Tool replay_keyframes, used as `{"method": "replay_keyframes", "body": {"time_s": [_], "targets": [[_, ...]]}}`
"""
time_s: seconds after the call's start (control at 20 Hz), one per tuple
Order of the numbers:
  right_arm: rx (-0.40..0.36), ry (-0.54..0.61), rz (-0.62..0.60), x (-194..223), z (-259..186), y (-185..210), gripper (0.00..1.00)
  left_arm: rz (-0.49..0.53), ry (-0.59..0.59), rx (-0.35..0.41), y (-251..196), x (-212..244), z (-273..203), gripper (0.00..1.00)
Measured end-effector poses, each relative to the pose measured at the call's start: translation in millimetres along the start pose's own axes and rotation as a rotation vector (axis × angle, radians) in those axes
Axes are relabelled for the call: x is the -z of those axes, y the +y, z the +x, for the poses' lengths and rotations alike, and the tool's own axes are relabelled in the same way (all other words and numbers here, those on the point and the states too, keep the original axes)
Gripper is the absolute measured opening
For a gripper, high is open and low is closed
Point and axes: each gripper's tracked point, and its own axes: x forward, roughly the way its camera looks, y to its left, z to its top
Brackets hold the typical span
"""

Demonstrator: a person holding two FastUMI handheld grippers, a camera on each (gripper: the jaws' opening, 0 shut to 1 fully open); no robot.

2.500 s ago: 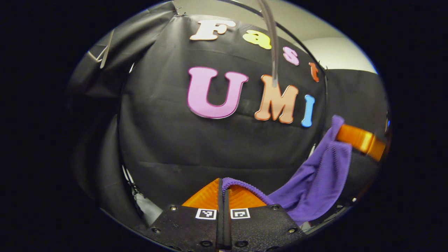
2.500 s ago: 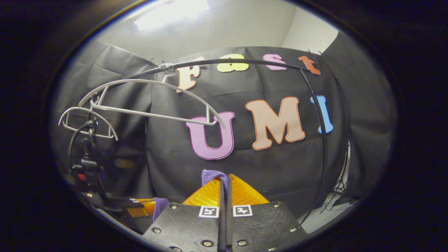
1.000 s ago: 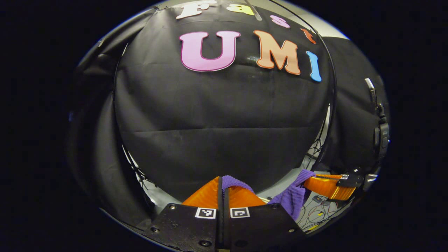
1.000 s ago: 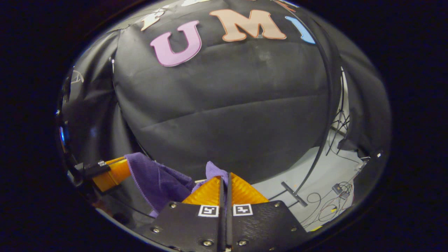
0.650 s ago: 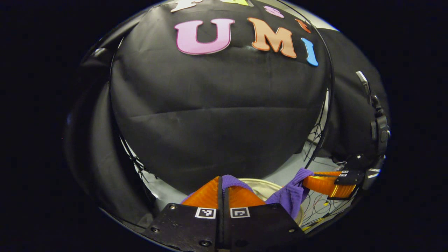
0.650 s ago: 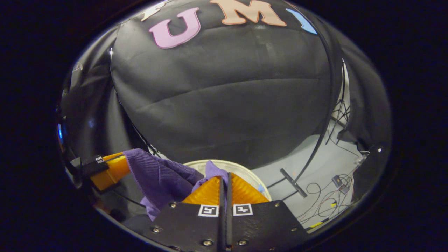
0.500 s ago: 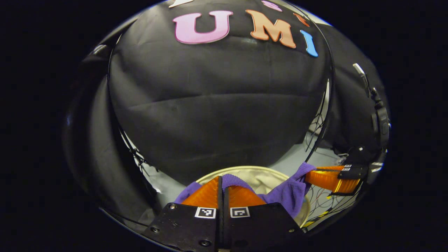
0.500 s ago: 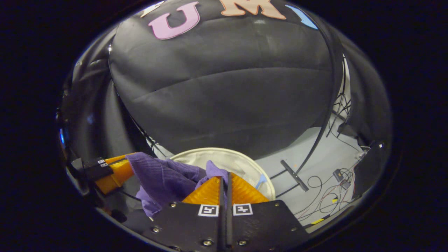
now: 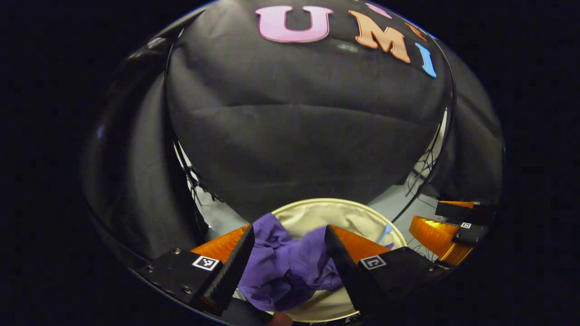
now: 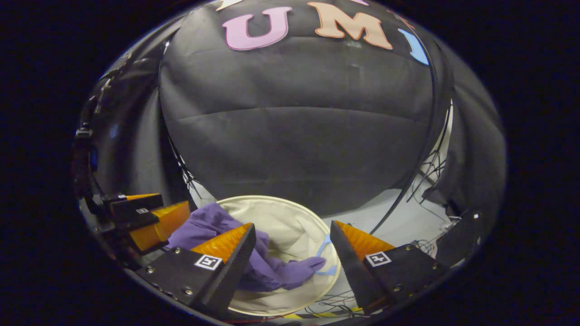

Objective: Grasp the clothes on the hanger with both hands and then place them into the laundry hamper below.

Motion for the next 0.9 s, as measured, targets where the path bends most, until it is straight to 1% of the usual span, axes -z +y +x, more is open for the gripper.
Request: {"method": "replay_keyframes", "body": {"time_s": [0.05, 0.15, 0.2, 0.25, 0.35, 0.55, 0.7, 0.9], "targets": [[0.001, -0.014, -0.003, -8, -6, 2, 0.94, -0.006, -0.021, 0.005, -1, -12, -8, 0.96], [0.003, -0.045, 0.006, -26, -19, 7, 0.94, -0.011, -0.064, 0.012, -2, -38, -23, 0.96], [-0.004, -0.053, 0.023, -32, -25, 10, 0.99, -0.013, -0.087, 0.016, -2, -50, -31, 0.99], [-0.015, -0.053, 0.052, -36, -31, 13, 0.99, -0.021, -0.11, 0.028, -4, -58, -38, 0.95], [-0.029, -0.072, 0.08, -53, -42, 19, 0.99, -0.03, -0.123, 0.041, -2, -64, -48, 0.96], [-0.001, -0.125, 0.052, -85, -59, 14, 0.99, -0.013, -0.136, 0.034, 6, -75, -63, 0.96], [0.009, -0.192, 0.055, -114, -79, 17, 0.99, -0.047, -0.145, 0.055, 4, -87, -72, 0.96], [0.027, -0.263, 0.022, -145, -108, 19, 0.99, -0.056, -0.191, 0.074, 6, -121, -96, 0.96]]}}
